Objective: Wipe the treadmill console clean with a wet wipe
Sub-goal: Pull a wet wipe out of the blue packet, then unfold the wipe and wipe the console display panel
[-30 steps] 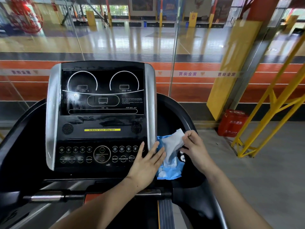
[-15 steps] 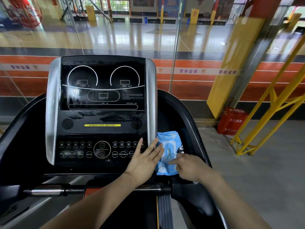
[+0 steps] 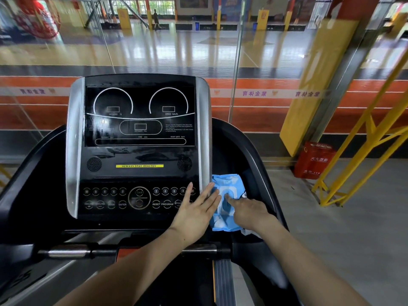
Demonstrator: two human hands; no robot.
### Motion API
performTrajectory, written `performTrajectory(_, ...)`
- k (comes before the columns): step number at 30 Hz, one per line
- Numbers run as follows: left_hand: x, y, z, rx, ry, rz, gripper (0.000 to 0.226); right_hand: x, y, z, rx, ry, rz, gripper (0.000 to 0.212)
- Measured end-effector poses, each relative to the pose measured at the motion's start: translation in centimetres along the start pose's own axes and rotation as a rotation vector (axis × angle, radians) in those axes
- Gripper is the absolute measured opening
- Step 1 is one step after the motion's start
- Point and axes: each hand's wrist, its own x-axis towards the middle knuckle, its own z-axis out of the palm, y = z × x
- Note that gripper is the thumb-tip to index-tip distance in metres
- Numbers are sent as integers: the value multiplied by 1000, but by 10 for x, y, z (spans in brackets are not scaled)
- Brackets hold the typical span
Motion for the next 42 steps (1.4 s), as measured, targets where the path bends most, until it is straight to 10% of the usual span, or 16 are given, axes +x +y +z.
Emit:
performTrajectory(4,-1,6,-6,31,10,5,78,0,11,3,198,29,-21,79)
performTrajectory(12,23,27,-16,231,-67,136,71,-26,43,0,828,679,74,45)
performTrajectory(22,51,36,-33,295,-342,152,71,-48,38,-5,1174,816,97,20)
performTrajectory(29,35,5,-66,-699,272,-179,34,-78,20,-43,1370,794,-175,14)
performTrajectory(34,27,-18,-109,-1666,347,-419,33,-81,-6,-80,1443,754,-325,16)
performTrajectory(42,8,-74,-141,-1685,486,-456,5,-48,-47,-127,1324,676,-437,31)
